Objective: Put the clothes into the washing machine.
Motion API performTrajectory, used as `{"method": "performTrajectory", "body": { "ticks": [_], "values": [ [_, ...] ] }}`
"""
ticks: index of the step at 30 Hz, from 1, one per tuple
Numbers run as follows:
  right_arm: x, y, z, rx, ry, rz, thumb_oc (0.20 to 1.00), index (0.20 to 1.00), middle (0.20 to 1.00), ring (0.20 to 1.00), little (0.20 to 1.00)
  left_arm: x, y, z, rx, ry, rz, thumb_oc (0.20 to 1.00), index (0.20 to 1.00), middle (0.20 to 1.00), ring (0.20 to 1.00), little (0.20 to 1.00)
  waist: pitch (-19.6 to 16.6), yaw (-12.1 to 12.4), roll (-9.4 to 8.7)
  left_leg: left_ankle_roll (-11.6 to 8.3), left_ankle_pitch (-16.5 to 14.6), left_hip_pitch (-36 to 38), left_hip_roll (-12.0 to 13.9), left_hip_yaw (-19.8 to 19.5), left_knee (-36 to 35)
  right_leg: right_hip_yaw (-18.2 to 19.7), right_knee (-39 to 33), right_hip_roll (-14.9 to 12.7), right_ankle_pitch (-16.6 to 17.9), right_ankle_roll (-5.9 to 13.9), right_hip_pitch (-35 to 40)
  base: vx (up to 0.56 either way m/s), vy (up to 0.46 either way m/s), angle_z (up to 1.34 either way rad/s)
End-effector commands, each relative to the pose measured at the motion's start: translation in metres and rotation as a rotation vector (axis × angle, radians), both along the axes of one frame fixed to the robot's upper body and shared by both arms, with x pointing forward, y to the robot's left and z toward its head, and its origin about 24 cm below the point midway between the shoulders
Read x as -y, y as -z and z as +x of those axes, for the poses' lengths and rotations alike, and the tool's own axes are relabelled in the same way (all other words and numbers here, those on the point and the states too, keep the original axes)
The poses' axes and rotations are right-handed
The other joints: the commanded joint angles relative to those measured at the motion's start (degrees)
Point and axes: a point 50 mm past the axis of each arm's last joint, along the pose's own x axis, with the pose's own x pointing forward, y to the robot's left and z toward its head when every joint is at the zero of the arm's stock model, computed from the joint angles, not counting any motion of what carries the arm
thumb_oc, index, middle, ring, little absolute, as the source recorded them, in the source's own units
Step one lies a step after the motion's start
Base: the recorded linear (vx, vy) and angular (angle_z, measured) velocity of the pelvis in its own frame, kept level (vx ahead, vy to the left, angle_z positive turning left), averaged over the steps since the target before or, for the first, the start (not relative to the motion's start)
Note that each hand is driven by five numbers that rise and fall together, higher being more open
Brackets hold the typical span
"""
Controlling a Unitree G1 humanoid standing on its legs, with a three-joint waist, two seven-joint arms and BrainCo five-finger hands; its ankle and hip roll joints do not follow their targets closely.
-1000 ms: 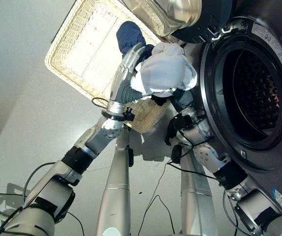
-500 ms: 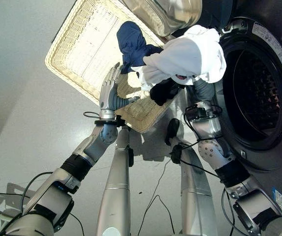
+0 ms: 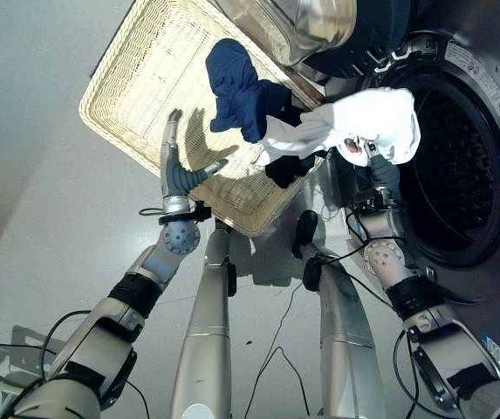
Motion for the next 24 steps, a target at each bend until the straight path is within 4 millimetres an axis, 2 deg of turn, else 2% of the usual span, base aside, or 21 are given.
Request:
{"method": "performTrajectory", "body": {
  "ticks": [1,2,3,4,6,8,11,12,14,16,19,20,21,24],
  "values": [
    [0.022,-0.01,0.005,0.026,0.012,0.083,0.2,0.2,0.2,0.2,0.2,0.003,-0.024,0.005,0.113,-0.002,-0.067,1.0,1.0,1.0,1.0,1.0,-1.14,-0.6,1.15,1.38,-6.57,-1.17,-3.58,2.3,6.36,-1.22,-12.84,2.42,12.56,7.4,1.63,0.0,0.0,0.0],
    [0.03,-0.006,0.008,-0.012,0.036,0.098,0.2,0.2,0.2,0.2,0.2,0.0,-0.025,0.008,0.106,-0.01,-0.069,1.0,1.0,1.0,1.0,1.0,-1.14,-0.62,1.23,1.29,-6.56,-1.18,-3.52,2.41,6.32,-1.19,-12.96,2.52,12.56,7.34,1.63,0.0,0.038,-0.02],
    [0.054,-0.001,0.013,-0.062,0.076,0.142,0.2,0.2,0.2,0.2,0.2,-0.006,-0.029,0.013,0.096,-0.024,-0.068,1.0,1.0,1.0,1.0,1.0,-1.14,-0.56,1.44,1.15,-6.58,-1.14,-3.38,2.58,6.19,-1.17,-13.16,2.66,12.46,7.22,1.72,0.0,0.036,-0.03],
    [0.056,-0.001,0.014,-0.061,0.083,0.145,0.2,0.2,0.2,0.2,0.2,-0.006,-0.029,0.013,0.097,-0.025,-0.069,1.0,1.0,1.0,1.0,1.0,-1.14,-0.52,1.49,1.14,-6.6,-1.2,-3.36,2.58,6.2,-1.16,-13.15,2.68,12.45,7.21,1.66,0.01,0.036,-0.05],
    [0.084,0.0,0.014,-0.092,0.162,0.238,0.2,0.2,0.2,0.2,0.2,-0.012,-0.031,0.017,0.081,-0.04,-0.058,1.0,1.0,1.0,1.0,1.0,-1.14,-0.32,1.65,1.1,-6.78,-1.39,-3.16,2.54,6.43,-0.93,-12.83,2.86,12.23,7.12,1.5,0.01,0.005,-0.02],
    [0.11,-0.007,0.01,-0.098,0.261,0.311,0.2,0.2,0.2,0.2,0.2,-0.016,-0.033,0.019,0.075,-0.049,-0.04,1.0,1.0,1.0,1.0,1.0,-1.14,-0.16,1.53,1.08,-7.04,-1.54,-3.01,2.49,6.67,-0.79,-12.82,3.02,12.24,7.14,1.48,0.0,0.0,0.0],
    [0.147,-0.028,-0.001,-0.051,0.423,0.416,0.2,0.2,0.2,0.2,0.2,-0.021,-0.03,0.018,0.068,-0.067,-0.007,1.0,1.0,1.0,1.0,1.0,-1.14,-0.07,0.99,1.12,-7.5,-2.03,-2.75,2.03,7.1,-0.72,-12.93,3.22,12.61,7.3,1.34,0.01,-0.042,-0.02],
    [0.163,-0.04,-0.008,-0.014,0.501,0.449,0.2,0.2,0.2,0.2,0.2,-0.025,-0.027,0.017,0.066,-0.078,0.006,1.0,1.0,1.0,1.0,1.0,-1.14,-0.07,0.59,1.1,-7.83,-2.32,-2.55,1.77,7.46,-0.73,-13.08,3.31,12.73,7.39,1.4,0.0,-0.068,0.0],
    [0.196,-0.084,-0.033,0.136,0.716,0.468,0.2,0.2,0.2,0.2,0.2,-0.035,-0.02,0.011,0.068,-0.106,0.029,1.0,1.0,1.0,1.0,1.0,-1.14,-0.15,-0.47,0.94,-8.36,-2.81,-2.06,1.21,7.74,-0.79,-13.57,3.59,12.9,7.42,1.56,-0.01,-0.047,-0.03],
    [0.213,-0.108,-0.055,0.24,0.86,0.46,0.2,0.2,0.2,0.2,0.2,-0.046,-0.016,0.004,0.076,-0.128,0.053,1.0,1.0,1.0,1.0,1.0,-1.14,-0.5,-1.18,0.87,-8.7,-2.98,-1.67,1.04,7.78,-0.81,-13.55,3.98,12.72,7.42,1.69,-0.01,-0.007,-0.11],
    [0.217,-0.12,-0.071,0.298,0.948,0.419,0.2,0.2,0.2,0.2,0.2,-0.053,-0.016,0.0,0.082,-0.162,0.109,1.0,1.0,1.0,1.0,1.0,-1.14,-1.24,-2.26,1.0,-8.75,-2.79,-1.6,0.96,7.4,-0.52,-14.12,4.55,13.12,7.49,2.0,-0.01,-0.013,-0.02],
    [0.217,-0.123,-0.077,0.303,0.961,0.383,0.909,0.909,0.909,0.909,0.909,-0.056,-0.02,-0.001,0.094,-0.188,0.164,1.0,1.0,1.0,1.0,1.0,-1.14,-1.65,-3.05,1.17,-8.9,-2.74,-1.67,0.75,7.34,-0.43,-14.34,4.77,13.31,7.62,2.16,-0.02,-0.039,-0.02],
    [0.219,-0.123,-0.078,0.298,0.959,0.348,1.0,1.0,1.0,1.0,1.0,-0.057,-0.023,0.0,0.103,-0.199,0.208,1.0,1.0,1.0,1.0,1.0,-1.14,-1.64,-3.39,1.25,-8.98,-2.61,-1.68,0.66,7.29,-0.53,-14.36,4.77,13.29,7.68,2.34,-0.02,-0.053,-0.04],
    [0.224,-0.123,-0.075,0.255,0.902,0.276,1.0,1.0,1.0,1.0,1.0,-0.058,-0.041,0.006,0.132,-0.22,0.333,1.0,1.0,1.0,1.0,1.0,-1.14,-1.69,-4.24,1.33,-9.04,-2.49,-1.76,0.27,7.2,-0.84,-14.75,4.6,13.37,7.74,2.7,-0.01,-0.04,-0.02]
  ]
}}
